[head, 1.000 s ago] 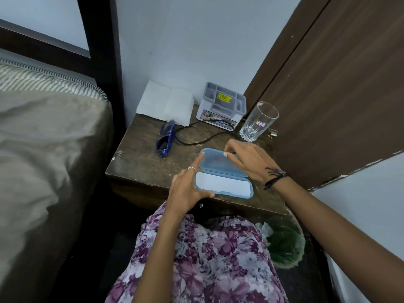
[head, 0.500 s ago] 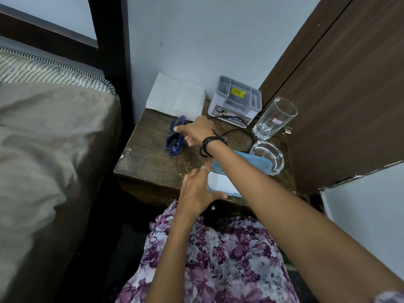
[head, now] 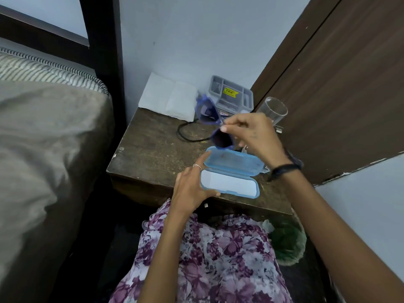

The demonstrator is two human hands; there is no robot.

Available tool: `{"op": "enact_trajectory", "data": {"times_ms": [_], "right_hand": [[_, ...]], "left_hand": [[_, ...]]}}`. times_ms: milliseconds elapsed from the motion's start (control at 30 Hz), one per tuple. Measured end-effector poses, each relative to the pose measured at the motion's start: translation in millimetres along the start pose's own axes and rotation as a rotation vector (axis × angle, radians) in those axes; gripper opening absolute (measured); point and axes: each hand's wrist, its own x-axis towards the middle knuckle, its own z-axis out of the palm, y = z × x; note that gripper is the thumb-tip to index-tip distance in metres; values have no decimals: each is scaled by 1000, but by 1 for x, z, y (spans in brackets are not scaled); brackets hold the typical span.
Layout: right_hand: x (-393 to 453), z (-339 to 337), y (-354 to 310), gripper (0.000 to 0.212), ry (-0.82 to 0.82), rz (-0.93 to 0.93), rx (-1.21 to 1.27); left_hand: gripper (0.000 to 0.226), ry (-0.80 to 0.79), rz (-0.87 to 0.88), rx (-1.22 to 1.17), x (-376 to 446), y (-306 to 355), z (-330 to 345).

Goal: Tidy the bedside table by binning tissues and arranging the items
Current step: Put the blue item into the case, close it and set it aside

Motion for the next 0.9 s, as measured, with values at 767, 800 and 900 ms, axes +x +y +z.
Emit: {"op": "enact_trajectory", "data": {"times_ms": [767, 800, 900], "right_hand": [[-51, -13, 82, 13, 185, -235, -488], [-48, -15, 81, 18, 180, -213, -448], [-41, -15, 84, 46, -75, -62, -461]], "left_hand": [[106, 44, 51, -113, -5, 2, 0], [106, 48, 46, -112, -5, 2, 0], [120, 42, 13, -105, -5, 4, -1]]}}
